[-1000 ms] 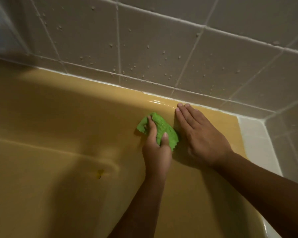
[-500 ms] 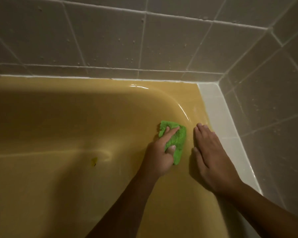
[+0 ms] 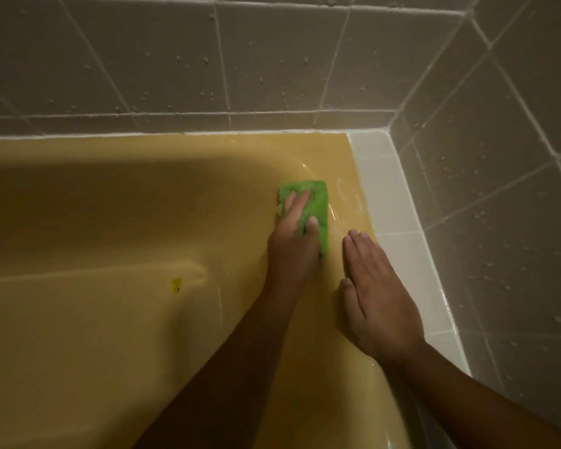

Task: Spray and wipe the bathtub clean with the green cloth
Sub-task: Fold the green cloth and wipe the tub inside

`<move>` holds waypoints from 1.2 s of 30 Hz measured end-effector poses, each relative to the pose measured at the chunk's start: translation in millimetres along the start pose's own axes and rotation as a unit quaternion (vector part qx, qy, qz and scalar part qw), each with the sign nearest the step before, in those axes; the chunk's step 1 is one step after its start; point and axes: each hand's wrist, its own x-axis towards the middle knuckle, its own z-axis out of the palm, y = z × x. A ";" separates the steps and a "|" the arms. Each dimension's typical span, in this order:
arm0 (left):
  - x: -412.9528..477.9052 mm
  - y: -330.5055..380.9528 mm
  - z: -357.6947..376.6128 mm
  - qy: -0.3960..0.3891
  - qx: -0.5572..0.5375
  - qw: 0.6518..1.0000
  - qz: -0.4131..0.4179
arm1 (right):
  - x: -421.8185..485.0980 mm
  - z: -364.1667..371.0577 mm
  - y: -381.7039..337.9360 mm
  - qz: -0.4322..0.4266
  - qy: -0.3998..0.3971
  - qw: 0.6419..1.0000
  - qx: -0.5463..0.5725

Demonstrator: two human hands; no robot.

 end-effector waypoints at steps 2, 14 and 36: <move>-48.0 -18.1 2.4 -0.037 0.029 0.998 0.049 | -14.3 -0.5 0.8 -0.006 -0.002 1.000 0.007; -10.0 -29.9 4.7 0.028 0.019 0.994 -0.102 | -38.0 2.3 -1.8 -0.044 -0.024 0.999 -0.020; -218.0 -63.3 -30.3 -0.126 -0.011 0.978 -0.166 | -106.2 -2.6 -19.4 -0.073 -0.058 0.995 -0.046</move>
